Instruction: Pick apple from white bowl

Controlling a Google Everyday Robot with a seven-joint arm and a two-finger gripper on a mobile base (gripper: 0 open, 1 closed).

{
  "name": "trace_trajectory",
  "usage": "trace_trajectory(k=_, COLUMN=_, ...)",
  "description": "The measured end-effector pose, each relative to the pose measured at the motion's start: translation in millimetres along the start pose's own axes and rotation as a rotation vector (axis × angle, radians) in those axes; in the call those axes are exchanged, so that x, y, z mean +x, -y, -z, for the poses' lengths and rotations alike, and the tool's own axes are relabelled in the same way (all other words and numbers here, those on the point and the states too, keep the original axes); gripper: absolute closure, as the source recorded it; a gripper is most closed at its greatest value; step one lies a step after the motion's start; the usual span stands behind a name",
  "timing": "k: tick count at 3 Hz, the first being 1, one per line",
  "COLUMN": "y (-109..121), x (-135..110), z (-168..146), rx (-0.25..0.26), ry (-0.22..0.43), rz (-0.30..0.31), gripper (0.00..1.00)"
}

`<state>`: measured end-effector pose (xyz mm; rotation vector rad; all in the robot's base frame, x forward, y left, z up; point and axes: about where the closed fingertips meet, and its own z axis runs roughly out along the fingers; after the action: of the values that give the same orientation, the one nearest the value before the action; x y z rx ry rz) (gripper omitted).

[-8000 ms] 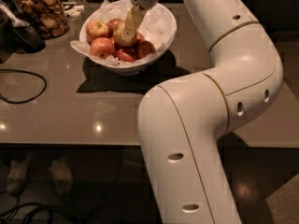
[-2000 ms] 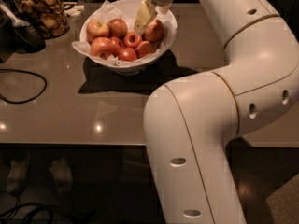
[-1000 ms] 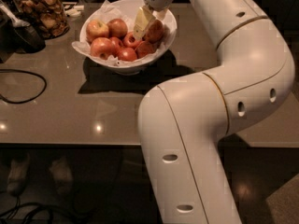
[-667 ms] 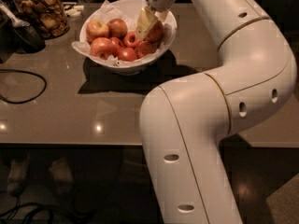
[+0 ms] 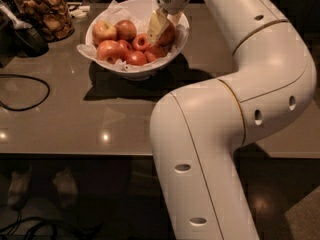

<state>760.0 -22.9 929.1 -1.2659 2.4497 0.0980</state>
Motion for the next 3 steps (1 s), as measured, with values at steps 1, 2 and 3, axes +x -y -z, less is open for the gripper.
trace_trajectory(k=1, y=0.9, x=-0.9, z=-2.0, rx=0.003, ry=-0.001, rz=0.021, gripper=0.50)
trace_trajectory(k=2, y=0.9, x=-0.9, z=-2.0, rx=0.003, ry=-0.001, rz=0.021, gripper=0.74)
trace_trajectory(k=3, y=0.9, x=-0.9, z=-2.0, rx=0.003, ry=-0.001, rz=0.021, gripper=0.96)
